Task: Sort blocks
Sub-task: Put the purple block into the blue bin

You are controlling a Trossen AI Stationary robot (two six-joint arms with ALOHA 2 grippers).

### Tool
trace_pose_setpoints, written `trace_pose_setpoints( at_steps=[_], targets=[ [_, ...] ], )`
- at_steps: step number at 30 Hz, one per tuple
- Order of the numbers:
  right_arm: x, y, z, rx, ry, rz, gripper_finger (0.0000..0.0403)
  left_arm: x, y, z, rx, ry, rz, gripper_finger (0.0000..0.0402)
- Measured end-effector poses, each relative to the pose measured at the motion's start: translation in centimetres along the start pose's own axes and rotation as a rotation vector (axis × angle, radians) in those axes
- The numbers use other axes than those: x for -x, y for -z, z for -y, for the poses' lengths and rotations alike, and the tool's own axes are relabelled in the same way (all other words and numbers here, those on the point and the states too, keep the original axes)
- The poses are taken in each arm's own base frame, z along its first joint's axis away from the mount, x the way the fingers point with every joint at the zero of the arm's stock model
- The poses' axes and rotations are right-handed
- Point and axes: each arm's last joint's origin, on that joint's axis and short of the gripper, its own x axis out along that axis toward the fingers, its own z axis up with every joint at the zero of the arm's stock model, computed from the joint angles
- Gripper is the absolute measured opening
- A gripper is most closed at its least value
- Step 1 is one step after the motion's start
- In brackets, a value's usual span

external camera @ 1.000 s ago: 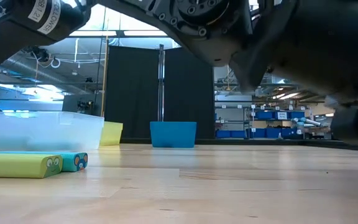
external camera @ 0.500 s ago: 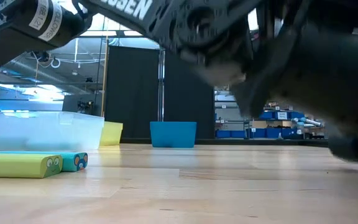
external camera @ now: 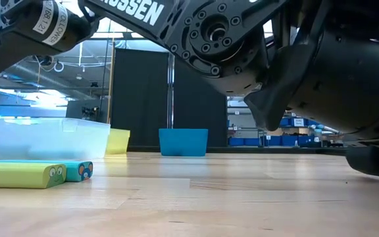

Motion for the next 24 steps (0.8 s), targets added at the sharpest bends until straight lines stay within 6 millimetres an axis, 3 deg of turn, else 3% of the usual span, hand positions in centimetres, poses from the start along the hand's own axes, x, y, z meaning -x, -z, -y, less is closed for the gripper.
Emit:
trace_pose_setpoints(
  at_steps=[8,24],
  targets=[
    [0.0,0.0,0.0,0.007,0.0,0.0,0.0199,-0.1,0.0,-0.2,0.003,-0.01,0.0,0.0273],
    [0.0,0.0,0.0,0.007,0.0,-0.001,0.0199,-0.5,-0.2,-1.4,0.027,-0.022,-0.001,0.0168]
  ],
)
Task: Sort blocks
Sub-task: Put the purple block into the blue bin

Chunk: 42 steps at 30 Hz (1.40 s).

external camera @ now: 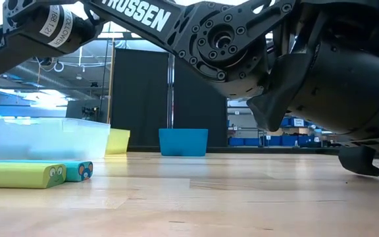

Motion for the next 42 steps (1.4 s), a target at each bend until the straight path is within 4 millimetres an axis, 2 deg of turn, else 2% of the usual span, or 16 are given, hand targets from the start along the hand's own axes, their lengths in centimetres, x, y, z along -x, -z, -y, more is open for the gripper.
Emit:
trace_pose_setpoints(
  at_steps=[11,35,42],
  targets=[
    [0.0,0.0,0.0,0.0,0.0,0.0,0.0199,-0.1,-0.1,-0.3,0.005,-0.001,0.001,0.0122],
    [0.0,0.0,0.0,0.012,0.01,-0.003,0.0199,-0.1,-0.4,-0.4,-0.014,-0.013,0.028,0.0117],
    [0.0,0.0,0.1,0.027,0.037,-0.01,0.0199,0.3,-1.8,-0.3,-0.034,-0.052,0.054,0.0115]
  ],
)
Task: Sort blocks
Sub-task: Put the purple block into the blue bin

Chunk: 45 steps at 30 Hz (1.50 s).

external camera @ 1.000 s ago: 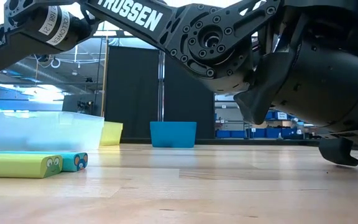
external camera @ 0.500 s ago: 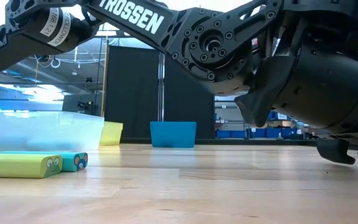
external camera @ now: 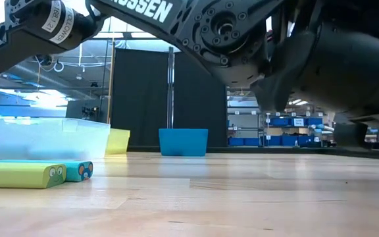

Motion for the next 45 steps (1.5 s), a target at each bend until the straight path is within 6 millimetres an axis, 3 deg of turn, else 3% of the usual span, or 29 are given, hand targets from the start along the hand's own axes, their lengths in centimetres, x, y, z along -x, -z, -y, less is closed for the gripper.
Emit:
trace_pose_setpoints(
  at_steps=[12,23,45],
  targets=[
    [0.2,-0.4,0.3,0.003,0.008,0.03,0.0199,-0.4,-0.1,-1.2,0.001,-0.041,-0.025,0.0114],
    [1.1,-0.9,0.5,0.016,0.016,0.036,0.0199,-0.1,-2.6,-2.8,-0.007,-0.095,-0.031,0.0114],
    [3.2,-2.2,1.2,0.048,0.044,0.051,0.0199,0.4,-7.9,-10.1,-0.002,-0.403,-0.056,0.0114]
  ],
)
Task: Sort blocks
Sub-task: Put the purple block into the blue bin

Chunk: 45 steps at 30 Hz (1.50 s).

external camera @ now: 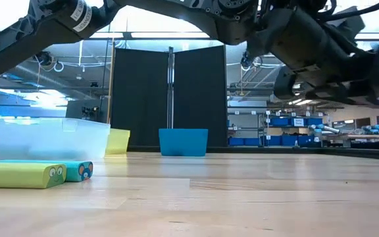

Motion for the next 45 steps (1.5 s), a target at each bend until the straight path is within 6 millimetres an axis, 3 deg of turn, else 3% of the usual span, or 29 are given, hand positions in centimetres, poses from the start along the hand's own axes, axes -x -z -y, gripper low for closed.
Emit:
trace_pose_setpoints(
  at_steps=[20,35,45],
  targets=[
    [1.1,-0.7,0.7,0.045,-0.019,0.02,0.0199,-0.1,-3.9,-6.7,-0.035,-0.379,-0.062,0.0113],
    [1.8,-1.1,0.9,0.048,-0.07,0.045,0.0199,0.6,-4.6,-11.7,-0.087,-0.632,-0.196,0.0107],
    [2.2,-1.3,1.1,0.056,-0.094,0.058,0.0199,3.0,-4.6,-14.6,-0.192,-0.801,-0.322,0.0107]
  ],
)
